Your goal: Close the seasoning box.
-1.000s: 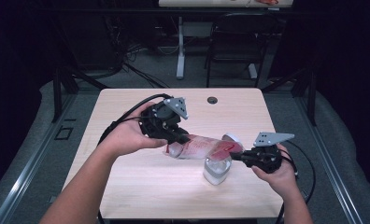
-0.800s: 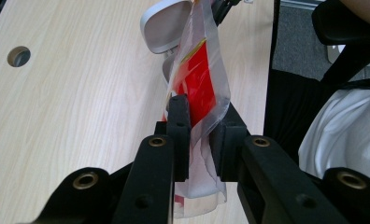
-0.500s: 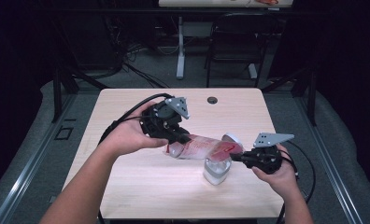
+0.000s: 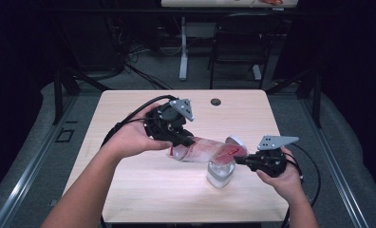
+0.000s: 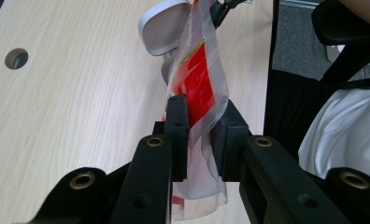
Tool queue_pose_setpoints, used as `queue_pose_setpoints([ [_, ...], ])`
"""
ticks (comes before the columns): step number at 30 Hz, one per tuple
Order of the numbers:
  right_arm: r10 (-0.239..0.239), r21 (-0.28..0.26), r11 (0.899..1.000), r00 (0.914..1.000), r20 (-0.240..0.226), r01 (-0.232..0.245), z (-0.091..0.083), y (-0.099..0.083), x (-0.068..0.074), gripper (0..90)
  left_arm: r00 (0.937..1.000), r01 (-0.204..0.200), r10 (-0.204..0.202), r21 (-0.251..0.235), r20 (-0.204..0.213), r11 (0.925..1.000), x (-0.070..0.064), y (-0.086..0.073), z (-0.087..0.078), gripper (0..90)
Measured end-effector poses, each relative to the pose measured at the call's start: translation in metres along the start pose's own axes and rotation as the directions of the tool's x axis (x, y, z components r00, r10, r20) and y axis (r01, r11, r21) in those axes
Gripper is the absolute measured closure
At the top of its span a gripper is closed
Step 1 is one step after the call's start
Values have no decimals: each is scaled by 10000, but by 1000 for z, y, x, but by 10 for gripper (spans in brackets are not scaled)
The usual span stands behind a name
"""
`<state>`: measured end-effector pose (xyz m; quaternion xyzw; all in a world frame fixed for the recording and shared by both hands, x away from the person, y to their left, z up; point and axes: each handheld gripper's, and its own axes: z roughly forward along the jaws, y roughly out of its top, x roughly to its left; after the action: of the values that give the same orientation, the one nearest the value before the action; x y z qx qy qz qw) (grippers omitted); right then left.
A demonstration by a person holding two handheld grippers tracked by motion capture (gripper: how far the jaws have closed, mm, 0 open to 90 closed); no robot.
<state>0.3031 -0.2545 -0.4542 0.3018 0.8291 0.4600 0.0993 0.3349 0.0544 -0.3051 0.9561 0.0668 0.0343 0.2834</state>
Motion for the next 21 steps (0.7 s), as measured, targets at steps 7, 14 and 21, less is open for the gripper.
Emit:
queue_pose_setpoints([
  [7, -18, 23, 10000, 10000, 15, 18, 0, 0, 0, 891, 10000, 0, 0, -11, -26, 10000, 1, 0, 0, 781],
  [14, -13, 29, 10000, 10000, -3, 13, 0, 0, 0, 891, 10000, 11, -11, -36, 4, 10000, 0, 1, -1, 781],
  [21, -45, 47, 10000, 10000, -31, 45, 0, 1, 1, 891, 10000, -22, 22, -47, -8, 10000, 0, 2, -2, 781],
])
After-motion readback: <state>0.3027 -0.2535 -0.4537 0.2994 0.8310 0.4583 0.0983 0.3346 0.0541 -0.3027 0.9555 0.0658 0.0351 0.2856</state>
